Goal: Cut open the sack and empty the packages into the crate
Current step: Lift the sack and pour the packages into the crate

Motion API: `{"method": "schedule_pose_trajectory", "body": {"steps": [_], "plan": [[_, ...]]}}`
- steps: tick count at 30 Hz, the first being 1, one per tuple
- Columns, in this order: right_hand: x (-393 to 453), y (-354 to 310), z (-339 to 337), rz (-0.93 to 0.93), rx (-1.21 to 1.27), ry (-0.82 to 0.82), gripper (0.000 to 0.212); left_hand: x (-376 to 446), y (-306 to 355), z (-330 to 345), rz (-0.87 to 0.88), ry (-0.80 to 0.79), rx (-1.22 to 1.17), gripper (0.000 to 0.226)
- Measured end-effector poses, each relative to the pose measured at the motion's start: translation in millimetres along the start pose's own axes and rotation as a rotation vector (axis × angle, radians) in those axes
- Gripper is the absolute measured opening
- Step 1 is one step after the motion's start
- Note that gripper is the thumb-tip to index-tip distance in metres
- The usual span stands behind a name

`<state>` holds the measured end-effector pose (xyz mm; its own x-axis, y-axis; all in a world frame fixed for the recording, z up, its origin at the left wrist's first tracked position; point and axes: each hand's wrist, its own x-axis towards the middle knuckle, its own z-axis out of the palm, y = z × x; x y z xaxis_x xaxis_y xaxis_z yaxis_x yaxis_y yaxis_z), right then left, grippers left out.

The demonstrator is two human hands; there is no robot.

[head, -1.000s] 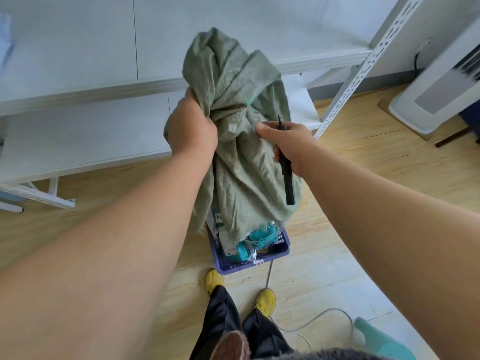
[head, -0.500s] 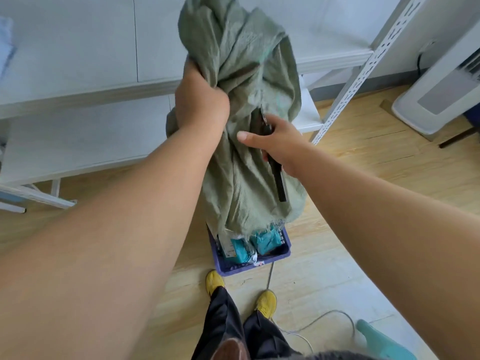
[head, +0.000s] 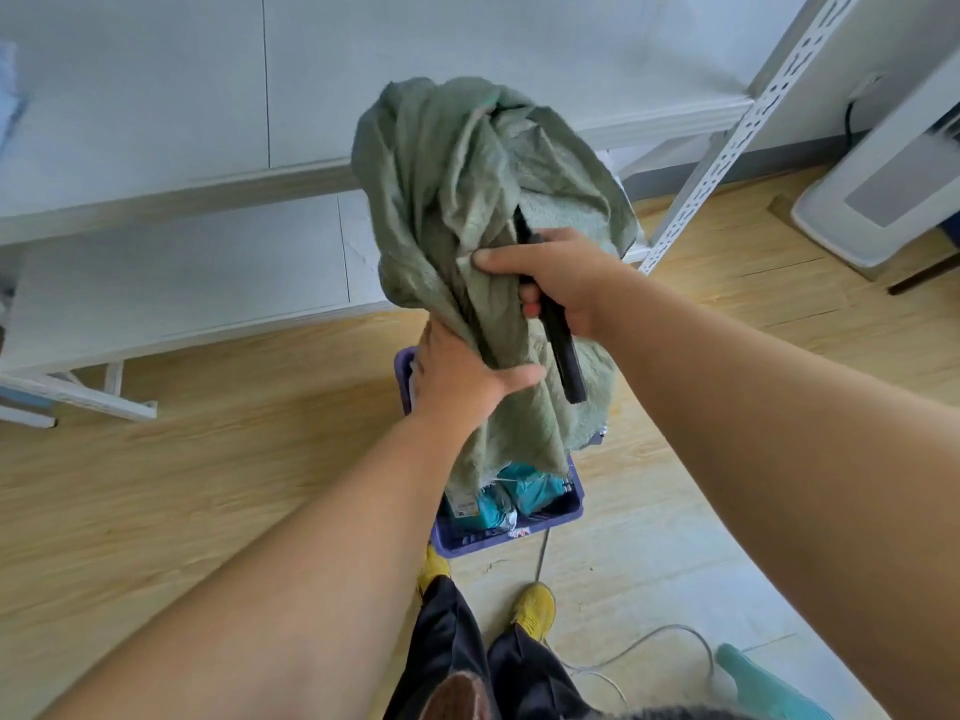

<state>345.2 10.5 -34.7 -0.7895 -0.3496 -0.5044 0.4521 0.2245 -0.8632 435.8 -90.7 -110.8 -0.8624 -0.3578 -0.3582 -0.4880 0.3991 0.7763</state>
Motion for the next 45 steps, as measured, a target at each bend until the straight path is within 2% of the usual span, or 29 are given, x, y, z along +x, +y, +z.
{"method": "schedule_pose_trajectory", "body": {"steps": [3, 5, 9, 11, 13, 15, 18, 21, 25, 27, 33, 36, 41, 45], "plan": [[-2, -4, 6, 0.012, -0.001, -0.074, 0.02, 9, 7, 5, -0.052, 0.148, -0.145, 0.04], [-3, -7, 4, -0.042, 0.054, -0.055, 0.019, 17, 16, -5, -0.029, 0.258, -0.096, 0.023], [-1, -10, -9, -0.196, 0.09, 0.139, 0.025, 35, 42, -33, 0.094, 0.542, -0.216, 0.031], [-1, -6, -14, -0.187, 0.05, 0.2, 0.029, 41, 47, -41, 0.157, 0.504, -0.083, 0.03], [-3, -1, -17, -0.15, 0.04, 0.194, 0.027, 44, 46, -48, 0.197, 0.515, -0.011, 0.031], [-5, 6, -19, -0.129, 0.031, 0.169, 0.026, 47, 51, -55, 0.234, 0.606, -0.103, 0.03], [-5, 14, -20, -0.129, 0.025, 0.175, 0.022, 51, 60, -60, 0.261, 0.588, -0.127, 0.026], [-4, 15, -20, -0.139, 0.028, 0.202, 0.024, 54, 69, -68, 0.275, 0.647, -0.177, 0.021], [-3, 17, -21, -0.138, 0.031, 0.225, 0.024, 54, 72, -70, 0.252, 0.544, -0.066, 0.019], [-3, 17, -21, -0.131, 0.05, 0.226, 0.026, 52, 72, -73, 0.262, 0.62, -0.114, 0.013], [-5, 20, -22, -0.137, 0.065, 0.212, 0.026, 51, 93, -97, 0.428, 0.808, -0.206, 0.026], [-8, 20, -18, -0.132, 0.059, 0.211, 0.026, 55, 101, -103, 0.394, 0.703, -0.04, 0.031], [-14, 15, -15, -0.142, 0.079, 0.223, 0.025, 48, 108, -109, 0.319, 0.68, 0.098, 0.031], [-15, 10, -16, -0.151, 0.103, 0.234, 0.026, 44, 115, -124, 0.293, 0.791, 0.05, 0.03]]}}
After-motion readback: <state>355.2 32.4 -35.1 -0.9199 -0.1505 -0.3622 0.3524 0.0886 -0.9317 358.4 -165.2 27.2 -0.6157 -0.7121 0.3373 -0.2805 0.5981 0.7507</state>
